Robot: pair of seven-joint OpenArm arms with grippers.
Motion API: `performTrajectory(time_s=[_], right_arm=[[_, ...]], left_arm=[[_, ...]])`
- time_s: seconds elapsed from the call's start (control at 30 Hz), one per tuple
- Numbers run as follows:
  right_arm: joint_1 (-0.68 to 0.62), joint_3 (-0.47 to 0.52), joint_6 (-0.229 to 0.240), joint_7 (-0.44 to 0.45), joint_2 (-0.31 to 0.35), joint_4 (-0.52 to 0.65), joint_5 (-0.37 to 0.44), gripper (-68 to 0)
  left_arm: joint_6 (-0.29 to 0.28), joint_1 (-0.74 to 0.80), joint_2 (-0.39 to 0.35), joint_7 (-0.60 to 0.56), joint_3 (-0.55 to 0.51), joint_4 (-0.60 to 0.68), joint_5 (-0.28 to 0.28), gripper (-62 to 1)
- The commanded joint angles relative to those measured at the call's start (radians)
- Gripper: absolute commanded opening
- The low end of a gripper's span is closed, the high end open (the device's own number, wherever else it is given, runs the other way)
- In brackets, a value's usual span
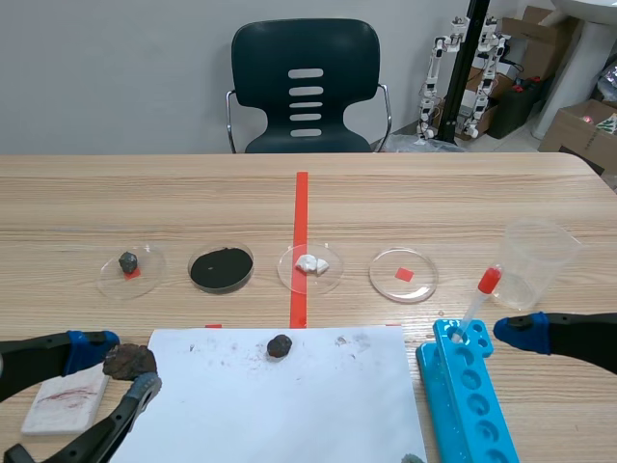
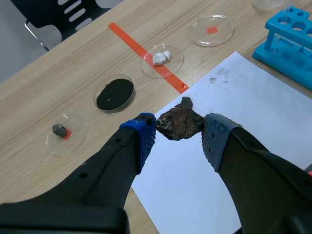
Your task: Lower the mineral onto the iron filings and hold still
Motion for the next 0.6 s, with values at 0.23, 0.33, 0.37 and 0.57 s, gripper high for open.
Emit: performTrajectory(time_s=[0.23, 0.33, 0.37, 0.57], right_arm=[[0.003, 0.007, 0.000, 0.018, 0.005, 0.008, 0.010, 0.4], [0.003, 0.007, 0.000, 0.018, 0.005, 0.008, 0.010, 0.4], [0.003, 0.007, 0.000, 0.018, 0.005, 0.008, 0.010, 0.4], [0.003, 0.007, 0.000, 0.018, 0.005, 0.008, 0.010, 0.4]], left_arm=[[0.006, 0.000, 0.005, -0.018, 0.005, 0.010, -0.033, -50.9], [0.006, 0.000, 0.005, -0.018, 0.005, 0.010, -0.032, -50.9], [0.006, 0.000, 0.005, -0.018, 0.005, 0.010, -0.032, -50.9], [0.005, 0.000, 0.005, -0.018, 0.005, 0.010, -0.032, -50.9]])
